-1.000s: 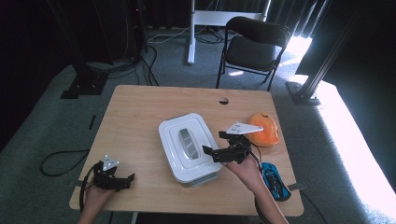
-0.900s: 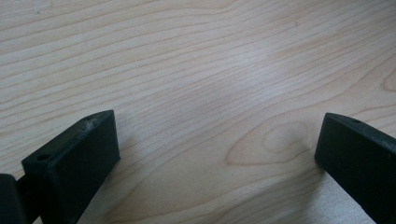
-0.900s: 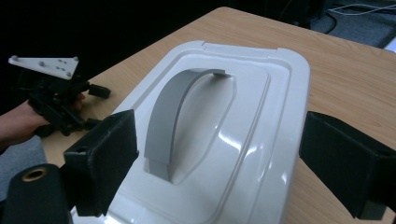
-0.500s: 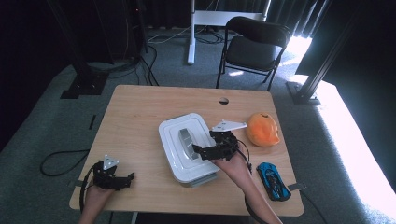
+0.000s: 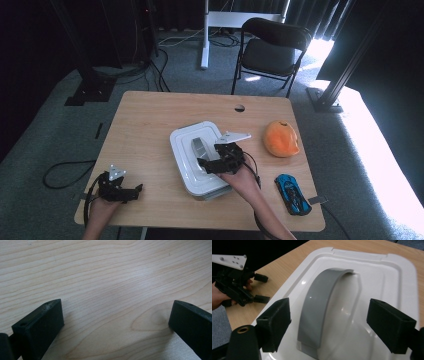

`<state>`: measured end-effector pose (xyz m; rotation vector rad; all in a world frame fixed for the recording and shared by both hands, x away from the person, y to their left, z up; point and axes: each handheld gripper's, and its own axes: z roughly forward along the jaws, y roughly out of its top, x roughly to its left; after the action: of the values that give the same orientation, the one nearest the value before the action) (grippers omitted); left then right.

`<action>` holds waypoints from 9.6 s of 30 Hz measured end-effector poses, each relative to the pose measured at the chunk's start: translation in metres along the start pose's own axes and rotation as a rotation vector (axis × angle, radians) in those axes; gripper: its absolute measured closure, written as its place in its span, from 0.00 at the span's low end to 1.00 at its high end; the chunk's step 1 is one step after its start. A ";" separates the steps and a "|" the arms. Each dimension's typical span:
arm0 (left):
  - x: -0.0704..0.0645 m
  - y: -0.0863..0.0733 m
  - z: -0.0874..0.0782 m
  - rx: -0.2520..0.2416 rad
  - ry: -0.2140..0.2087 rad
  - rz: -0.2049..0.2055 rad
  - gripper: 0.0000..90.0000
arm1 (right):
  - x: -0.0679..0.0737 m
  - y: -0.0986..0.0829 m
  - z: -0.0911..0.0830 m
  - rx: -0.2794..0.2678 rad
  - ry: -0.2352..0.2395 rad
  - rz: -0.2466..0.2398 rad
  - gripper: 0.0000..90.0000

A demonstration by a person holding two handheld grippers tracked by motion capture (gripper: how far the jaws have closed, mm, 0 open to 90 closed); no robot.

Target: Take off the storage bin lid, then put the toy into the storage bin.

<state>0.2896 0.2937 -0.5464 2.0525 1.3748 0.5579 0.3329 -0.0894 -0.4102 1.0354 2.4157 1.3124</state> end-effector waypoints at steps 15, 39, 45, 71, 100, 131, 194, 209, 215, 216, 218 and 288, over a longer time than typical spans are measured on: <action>-0.001 0.000 0.000 0.002 0.003 -0.003 0.00 | 0.017 -0.008 0.005 0.023 -0.043 -0.061 0.59; -0.001 0.000 0.000 -0.001 0.003 -0.002 0.00 | 0.019 -0.011 -0.008 -0.019 0.002 -0.032 0.76; -0.001 0.000 0.000 0.000 0.003 -0.003 0.00 | 0.016 -0.006 -0.016 -0.039 0.009 -0.024 0.76; -0.001 0.000 0.000 -0.003 0.005 0.000 0.00 | -0.017 0.020 -0.033 -0.083 -0.036 0.023 0.76; -0.001 0.000 0.000 -0.002 0.003 0.000 0.00 | -0.102 0.035 -0.041 -0.114 -0.196 0.158 0.76; -0.001 0.000 0.000 -0.001 0.002 0.000 0.00 | -0.165 0.014 0.010 -0.034 -0.265 0.247 0.76; -0.002 -0.002 -0.001 -0.003 -0.001 0.000 0.00 | -0.175 -0.037 0.087 0.128 -0.246 0.344 0.46; -0.002 -0.002 -0.001 -0.003 -0.001 0.000 0.00 | -0.167 -0.035 0.067 0.143 -0.256 0.321 0.31; -0.002 -0.002 -0.001 -0.003 0.000 -0.001 0.00 | -0.162 -0.032 0.050 0.116 -0.258 0.311 0.27; -0.002 -0.002 -0.001 -0.003 0.000 -0.001 0.00 | -0.162 -0.032 0.050 0.116 -0.258 0.311 0.27; -0.002 -0.002 -0.001 -0.004 0.000 -0.002 0.00 | -0.161 -0.032 0.044 0.102 -0.246 0.321 0.26; -0.002 -0.002 -0.002 -0.004 0.001 -0.002 0.00 | -0.208 -0.076 -0.100 -0.022 -0.454 0.432 0.13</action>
<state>0.2862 0.2926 -0.5468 2.0481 1.3752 0.5605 0.4011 -0.3208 -0.4430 1.7027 1.9006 1.0545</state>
